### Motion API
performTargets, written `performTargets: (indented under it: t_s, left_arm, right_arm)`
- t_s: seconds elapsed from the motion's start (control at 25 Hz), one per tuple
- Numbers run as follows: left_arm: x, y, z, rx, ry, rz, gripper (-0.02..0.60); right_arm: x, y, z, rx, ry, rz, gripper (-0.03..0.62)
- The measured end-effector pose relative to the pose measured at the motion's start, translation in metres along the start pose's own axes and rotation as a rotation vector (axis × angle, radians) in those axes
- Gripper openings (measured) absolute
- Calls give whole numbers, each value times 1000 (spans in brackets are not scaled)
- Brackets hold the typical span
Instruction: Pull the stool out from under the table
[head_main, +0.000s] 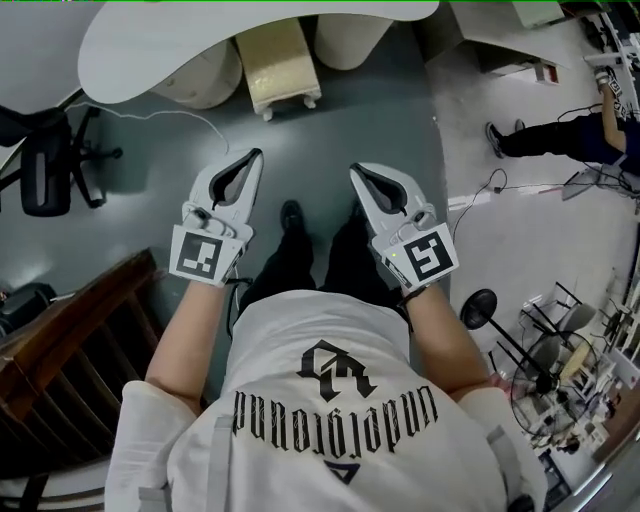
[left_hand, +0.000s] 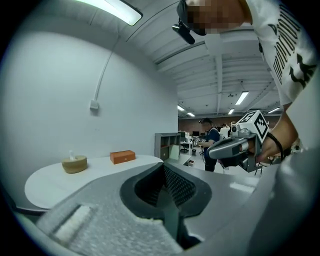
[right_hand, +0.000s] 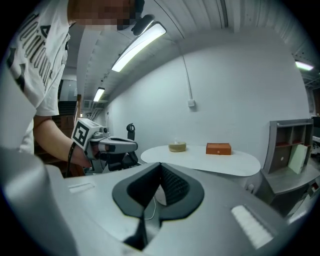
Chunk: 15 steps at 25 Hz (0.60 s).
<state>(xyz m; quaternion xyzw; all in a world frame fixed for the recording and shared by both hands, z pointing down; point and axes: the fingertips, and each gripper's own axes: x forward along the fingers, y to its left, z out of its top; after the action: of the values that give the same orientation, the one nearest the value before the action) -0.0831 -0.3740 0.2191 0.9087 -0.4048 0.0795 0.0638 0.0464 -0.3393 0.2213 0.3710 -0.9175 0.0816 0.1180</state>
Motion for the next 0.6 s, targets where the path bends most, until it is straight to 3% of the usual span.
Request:
performTargets:
  t_s: [0.4, 0.6]
  left_arm:
    - [28, 5, -55, -104, 29, 222, 9]
    - [53, -16, -80, -113, 39, 260, 9]
  right_arm:
    - [22, -64, -42, -33, 41, 184, 3]
    - [26, -88, -69, -58, 70, 260, 3]
